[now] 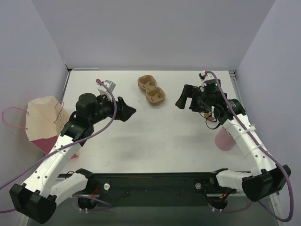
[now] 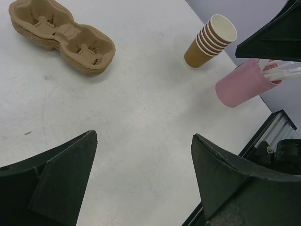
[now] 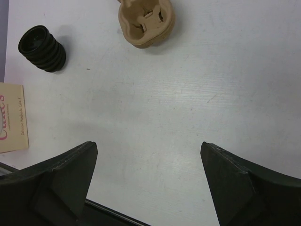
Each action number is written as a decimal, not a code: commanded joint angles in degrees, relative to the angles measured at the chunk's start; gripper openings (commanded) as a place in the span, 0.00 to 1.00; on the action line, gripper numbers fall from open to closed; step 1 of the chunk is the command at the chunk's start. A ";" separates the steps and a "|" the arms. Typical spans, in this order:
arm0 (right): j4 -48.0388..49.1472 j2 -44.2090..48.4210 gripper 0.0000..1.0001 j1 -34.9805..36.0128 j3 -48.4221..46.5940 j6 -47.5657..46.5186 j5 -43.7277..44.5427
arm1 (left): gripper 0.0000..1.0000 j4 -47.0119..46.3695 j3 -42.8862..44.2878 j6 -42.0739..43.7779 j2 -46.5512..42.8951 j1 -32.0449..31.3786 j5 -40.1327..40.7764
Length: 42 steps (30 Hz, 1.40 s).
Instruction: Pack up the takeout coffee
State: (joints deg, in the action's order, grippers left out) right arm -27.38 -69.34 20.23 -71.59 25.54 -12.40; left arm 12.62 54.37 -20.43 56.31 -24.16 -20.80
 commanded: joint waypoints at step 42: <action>-18.50 -32.52 0.24 -10.91 -25.00 -20.88 28.75 | 0.90 -2.51 1.35 -0.40 -1.03 -1.24 -0.56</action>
State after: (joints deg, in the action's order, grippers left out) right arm -42.76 -102.21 10.04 -97.38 4.62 16.01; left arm 12.67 54.37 -20.58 55.53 -25.19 -20.25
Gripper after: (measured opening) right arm 0.228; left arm 0.902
